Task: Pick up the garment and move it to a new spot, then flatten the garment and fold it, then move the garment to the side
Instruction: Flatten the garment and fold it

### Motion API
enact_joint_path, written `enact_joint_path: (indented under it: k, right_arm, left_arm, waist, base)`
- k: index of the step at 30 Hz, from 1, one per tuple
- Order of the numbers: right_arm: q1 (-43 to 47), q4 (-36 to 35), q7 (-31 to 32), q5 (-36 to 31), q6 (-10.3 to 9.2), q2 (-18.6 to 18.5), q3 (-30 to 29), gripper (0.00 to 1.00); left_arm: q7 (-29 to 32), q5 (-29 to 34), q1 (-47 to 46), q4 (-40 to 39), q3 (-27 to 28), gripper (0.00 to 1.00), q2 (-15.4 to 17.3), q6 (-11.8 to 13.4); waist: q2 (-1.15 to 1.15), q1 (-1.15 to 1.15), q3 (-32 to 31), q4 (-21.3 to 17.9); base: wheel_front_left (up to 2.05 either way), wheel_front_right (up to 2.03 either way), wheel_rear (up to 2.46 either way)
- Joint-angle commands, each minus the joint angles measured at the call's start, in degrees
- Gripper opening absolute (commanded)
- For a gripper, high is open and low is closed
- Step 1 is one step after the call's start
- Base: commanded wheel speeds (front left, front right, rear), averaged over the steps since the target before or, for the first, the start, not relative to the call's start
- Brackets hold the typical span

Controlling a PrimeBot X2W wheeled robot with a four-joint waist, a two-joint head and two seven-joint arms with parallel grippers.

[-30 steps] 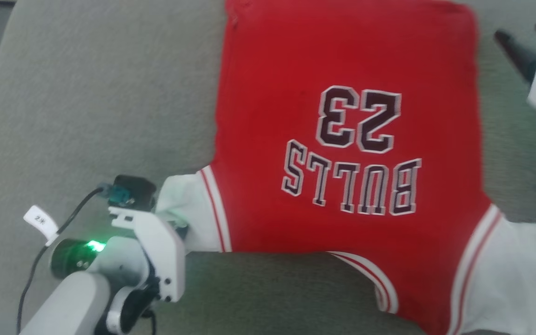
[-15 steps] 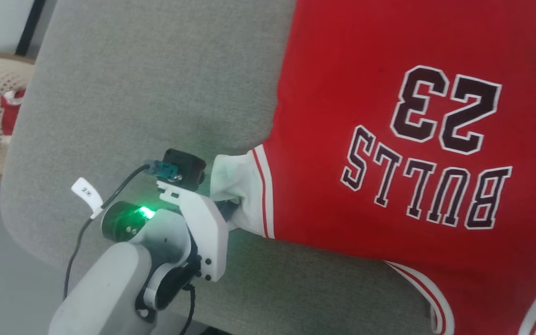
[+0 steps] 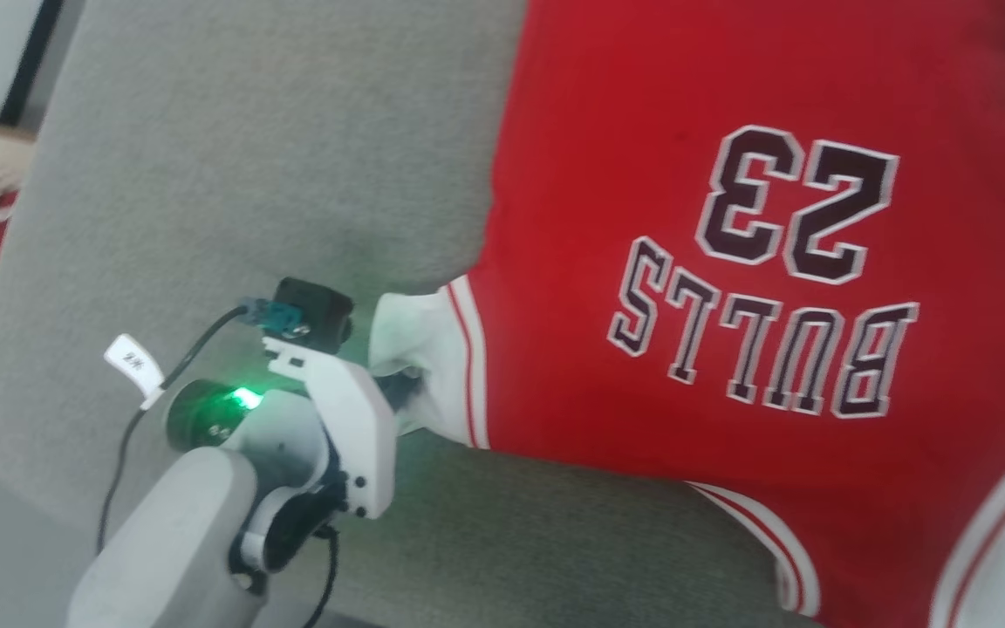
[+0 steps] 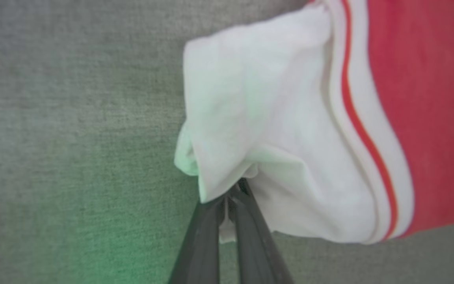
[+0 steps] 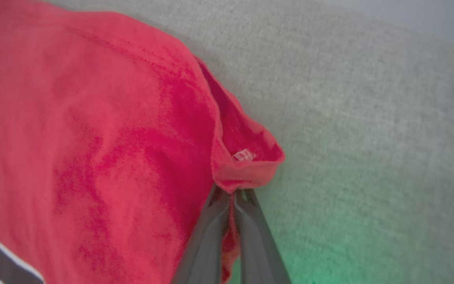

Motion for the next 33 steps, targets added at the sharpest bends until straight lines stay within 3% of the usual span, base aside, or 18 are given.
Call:
enact_joint_path:
  k: [1, 9, 17, 20, 24, 29, 33]
  right_arm:
    - [5.7, 0.6, 1.7, 1.5, 0.02, 0.1, 1.7, 0.00]
    - [17.6, -17.1, 1.5, 12.1, 0.01, -4.8, 5.9, 0.00]
    - [31.3, -30.9, 2.0, 15.8, 0.02, -6.6, 4.2, 0.00]
    - [38.7, -36.3, 2.7, 16.0, 0.02, -6.5, 1.1, 0.00]
    - [47.0, -40.5, 2.7, 14.7, 0.02, -4.7, -3.9, 0.00]
    - [56.3, -44.4, 2.0, 11.7, 0.02, 0.4, -10.3, 0.00]
    - [60.1, -44.9, 1.4, 8.2, 0.02, 4.4, -12.1, 0.00]
  left_arm:
    - [-0.3, 1.1, 0.8, 4.1, 1.2, 0.00, 1.6, 2.1]
    - [0.9, 0.8, 3.2, 0.7, 3.0, 0.00, 5.6, 3.0]
    - [2.7, 0.4, 5.9, -2.9, 4.1, 0.00, 8.3, 4.5]
    - [3.3, 0.4, 6.8, -4.2, 4.3, 0.00, 9.5, 4.8]
    - [3.6, 0.1, 7.6, -5.1, 4.8, 0.00, 10.2, 5.6]
    - [3.5, -0.2, 8.0, -5.5, 5.2, 0.00, 10.5, 5.7]
    - [3.2, -0.5, 8.1, -5.2, 5.2, 0.00, 10.5, 5.6]
  waist:
    - [-0.01, 0.00, -2.0, -2.3]
    - [-0.01, 0.00, -7.4, -9.9]
    - [-0.01, 0.00, -11.4, -15.6]
    - [-0.01, 0.00, -12.6, -17.7]
    - [-0.01, 0.00, -13.0, -19.1]
    - [-0.01, 0.00, -12.9, -20.1]
    - [-0.01, 0.00, -12.8, -20.4]
  base:
    - [0.00, 0.00, 0.00]
    - [0.00, 0.00, 0.00]
    - [0.00, 0.00, 0.00]
    - [0.00, 0.00, 0.00]
    - [0.00, 0.00, 0.00]
    - [0.00, 0.00, 0.00]
    - [0.00, 0.00, 0.00]
